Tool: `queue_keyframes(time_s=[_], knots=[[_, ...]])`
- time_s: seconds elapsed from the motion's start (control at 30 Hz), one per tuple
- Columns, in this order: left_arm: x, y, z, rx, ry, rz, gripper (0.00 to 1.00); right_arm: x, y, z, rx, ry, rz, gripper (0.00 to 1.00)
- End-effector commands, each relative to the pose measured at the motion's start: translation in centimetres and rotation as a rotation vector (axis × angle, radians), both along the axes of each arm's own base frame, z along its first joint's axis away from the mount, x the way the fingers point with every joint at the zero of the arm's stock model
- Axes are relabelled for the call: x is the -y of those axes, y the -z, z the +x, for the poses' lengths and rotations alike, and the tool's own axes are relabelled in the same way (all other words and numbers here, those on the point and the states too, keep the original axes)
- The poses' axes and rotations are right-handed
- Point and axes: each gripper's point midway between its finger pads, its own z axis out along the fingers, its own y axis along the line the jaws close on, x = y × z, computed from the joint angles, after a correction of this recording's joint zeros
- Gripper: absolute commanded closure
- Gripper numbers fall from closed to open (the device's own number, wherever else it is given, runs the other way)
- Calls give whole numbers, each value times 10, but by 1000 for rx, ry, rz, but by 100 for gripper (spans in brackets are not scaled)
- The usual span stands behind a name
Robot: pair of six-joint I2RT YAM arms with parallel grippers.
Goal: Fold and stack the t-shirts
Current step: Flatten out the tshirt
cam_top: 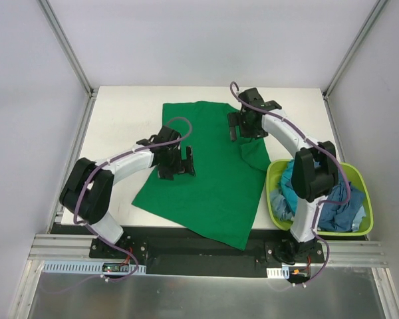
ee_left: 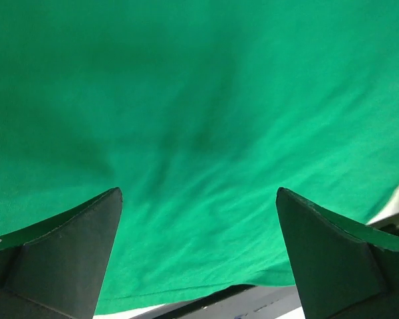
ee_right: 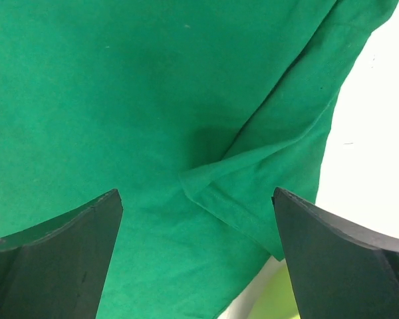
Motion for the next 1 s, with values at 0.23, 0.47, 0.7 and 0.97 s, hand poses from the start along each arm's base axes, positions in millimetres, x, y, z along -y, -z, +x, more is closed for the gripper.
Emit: queue_keyframes(time_s=[0.23, 0.47, 0.7, 0.97], knots=[[-36, 45, 6, -76, -173, 29, 1, 7, 62, 13, -125, 192, -28, 26], [-84, 70, 11, -137, -282, 79, 1, 34, 54, 13, -121, 269, 41, 85], [-140, 44, 65, -65, -456, 49, 1, 85, 12, 0, -48, 344, 161, 88], [-179, 4, 132, 60, -496, 44, 1, 155, 16, -26, -78, 458, 110, 69]])
